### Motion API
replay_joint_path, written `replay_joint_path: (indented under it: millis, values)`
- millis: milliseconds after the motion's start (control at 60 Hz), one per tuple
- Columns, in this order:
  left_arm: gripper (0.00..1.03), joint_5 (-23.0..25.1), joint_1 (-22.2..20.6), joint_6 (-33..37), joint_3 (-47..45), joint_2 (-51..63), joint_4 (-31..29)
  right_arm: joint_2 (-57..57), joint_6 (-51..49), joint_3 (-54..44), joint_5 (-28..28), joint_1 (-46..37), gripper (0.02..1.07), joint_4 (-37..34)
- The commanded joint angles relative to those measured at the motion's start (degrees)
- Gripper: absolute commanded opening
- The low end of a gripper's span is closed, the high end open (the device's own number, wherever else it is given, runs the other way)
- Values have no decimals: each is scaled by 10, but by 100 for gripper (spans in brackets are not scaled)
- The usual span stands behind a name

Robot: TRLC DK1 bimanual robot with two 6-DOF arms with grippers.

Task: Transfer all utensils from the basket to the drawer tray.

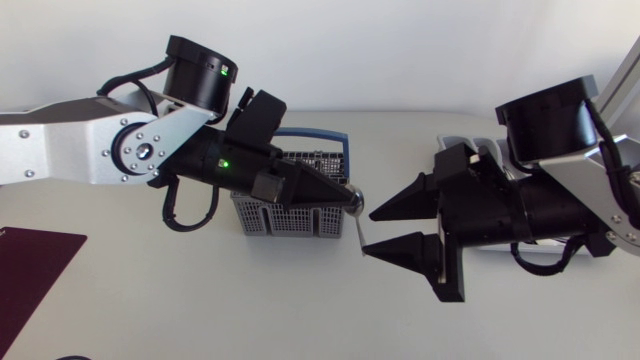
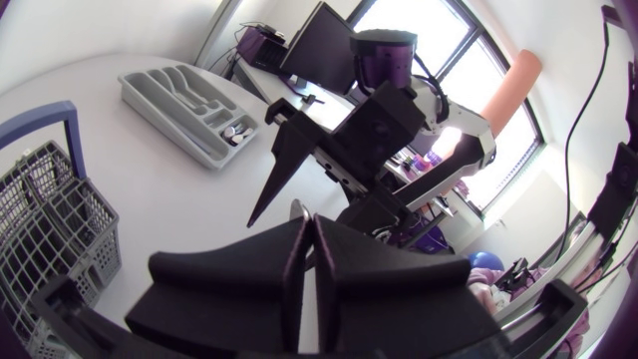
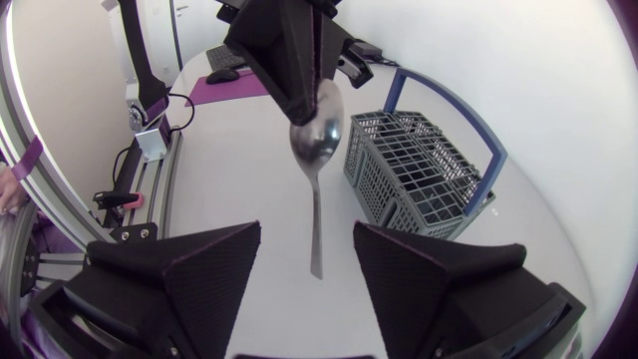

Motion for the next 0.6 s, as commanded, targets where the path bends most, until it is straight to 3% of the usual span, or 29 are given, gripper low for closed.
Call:
replay_joint_path:
  millis: [0,233,583]
  values:
    - [4,18,-6,11,-15,-14,-7,6,13,5,-7,8,53,5]
    - [4,21,-17,11,-19,-19,-14,3,20,1,-7,17,41,15]
    - [4,21,-20,11,-20,-24,-15,7,20,-4,-7,23,10,18]
